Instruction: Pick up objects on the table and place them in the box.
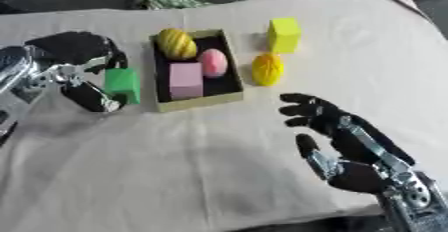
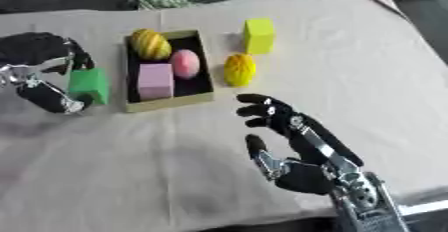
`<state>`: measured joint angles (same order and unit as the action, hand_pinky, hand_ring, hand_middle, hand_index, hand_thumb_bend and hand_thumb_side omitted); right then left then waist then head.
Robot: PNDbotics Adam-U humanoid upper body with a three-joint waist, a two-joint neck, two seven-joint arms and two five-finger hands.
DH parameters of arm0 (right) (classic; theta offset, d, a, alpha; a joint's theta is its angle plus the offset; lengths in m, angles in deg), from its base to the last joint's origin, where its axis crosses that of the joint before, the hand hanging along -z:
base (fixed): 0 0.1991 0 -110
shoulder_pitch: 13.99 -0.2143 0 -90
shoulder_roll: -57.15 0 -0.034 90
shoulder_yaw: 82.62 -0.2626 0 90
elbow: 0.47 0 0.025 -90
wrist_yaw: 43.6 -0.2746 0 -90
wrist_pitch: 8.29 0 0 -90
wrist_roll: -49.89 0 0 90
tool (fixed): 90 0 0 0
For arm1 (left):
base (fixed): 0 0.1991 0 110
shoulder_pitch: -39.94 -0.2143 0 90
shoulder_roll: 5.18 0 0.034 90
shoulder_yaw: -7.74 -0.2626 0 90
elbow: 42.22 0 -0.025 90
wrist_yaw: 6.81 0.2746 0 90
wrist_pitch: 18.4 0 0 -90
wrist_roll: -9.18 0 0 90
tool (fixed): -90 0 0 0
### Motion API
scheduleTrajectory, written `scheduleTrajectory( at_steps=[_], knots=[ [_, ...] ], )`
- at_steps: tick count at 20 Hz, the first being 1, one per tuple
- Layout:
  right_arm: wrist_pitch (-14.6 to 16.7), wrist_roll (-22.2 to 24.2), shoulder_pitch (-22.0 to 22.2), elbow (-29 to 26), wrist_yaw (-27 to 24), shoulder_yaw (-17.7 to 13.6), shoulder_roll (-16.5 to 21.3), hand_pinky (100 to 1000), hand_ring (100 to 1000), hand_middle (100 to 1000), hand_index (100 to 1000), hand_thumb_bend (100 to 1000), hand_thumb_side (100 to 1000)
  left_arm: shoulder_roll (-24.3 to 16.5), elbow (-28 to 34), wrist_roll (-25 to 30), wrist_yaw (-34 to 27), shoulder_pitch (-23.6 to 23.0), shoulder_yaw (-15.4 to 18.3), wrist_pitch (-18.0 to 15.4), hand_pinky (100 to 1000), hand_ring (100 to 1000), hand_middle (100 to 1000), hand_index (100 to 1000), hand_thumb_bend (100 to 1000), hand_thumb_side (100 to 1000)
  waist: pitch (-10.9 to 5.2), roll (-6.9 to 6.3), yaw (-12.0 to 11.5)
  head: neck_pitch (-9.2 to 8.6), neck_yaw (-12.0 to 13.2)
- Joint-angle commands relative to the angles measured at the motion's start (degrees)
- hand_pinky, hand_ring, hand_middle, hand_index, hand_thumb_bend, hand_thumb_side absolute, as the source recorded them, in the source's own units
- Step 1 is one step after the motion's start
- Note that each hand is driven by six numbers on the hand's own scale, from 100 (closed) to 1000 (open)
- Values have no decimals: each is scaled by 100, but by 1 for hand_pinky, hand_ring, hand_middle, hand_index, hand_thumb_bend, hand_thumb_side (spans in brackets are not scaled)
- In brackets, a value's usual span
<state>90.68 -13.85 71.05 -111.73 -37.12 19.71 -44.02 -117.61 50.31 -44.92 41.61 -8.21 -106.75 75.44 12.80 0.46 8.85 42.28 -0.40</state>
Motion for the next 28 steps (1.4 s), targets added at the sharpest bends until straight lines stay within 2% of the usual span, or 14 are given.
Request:
scheduleTrajectory(
  at_steps=[1, 8, 15, 23, 28],
  knots=[
    [7, -13, -10, -60, 7, -39, 76, 831, 903, 929, 822, 100, 382, -136, 83, -42, -8, 306, 125, 106, 711, 532, 500, 706, 219, 330, -112, -10, 2, -16, -15],
    [10, 12, -18, -66, -15, -7, 60, 831, 903, 929, 822, 100, 383, 171, -299, -320, 163, 652, 124, 100, 718, 550, 517, 723, 202, 304, -117, 22, 61, -10, 36],
    [3, 66, -51, -68, -68, 28, 28, 831, 903, 929, 822, 100, 384, 1074, -1223, -933, 502, 1115, 172, 333, 722, 569, 531, 738, 121, 269, -103, 45, 148, -1, 102],
    [0, 107, -76, -70, -105, 65, 13, 831, 902, 929, 822, 100, 385, 1516, -1953, -1655, 713, 1253, 72, 233, 731, 600, 574, 768, 125, 272, -102, 64, 204, -2, 166],
    [-5, 123, -88, -68, -119, 75, 7, 831, 902, 928, 822, 100, 385, 1691, -2366, -1759, 836, 1228, 90, 144, 748, 654, 635, 813, 111, 282, -94, 59, 227, -2, 180]
  ],
)
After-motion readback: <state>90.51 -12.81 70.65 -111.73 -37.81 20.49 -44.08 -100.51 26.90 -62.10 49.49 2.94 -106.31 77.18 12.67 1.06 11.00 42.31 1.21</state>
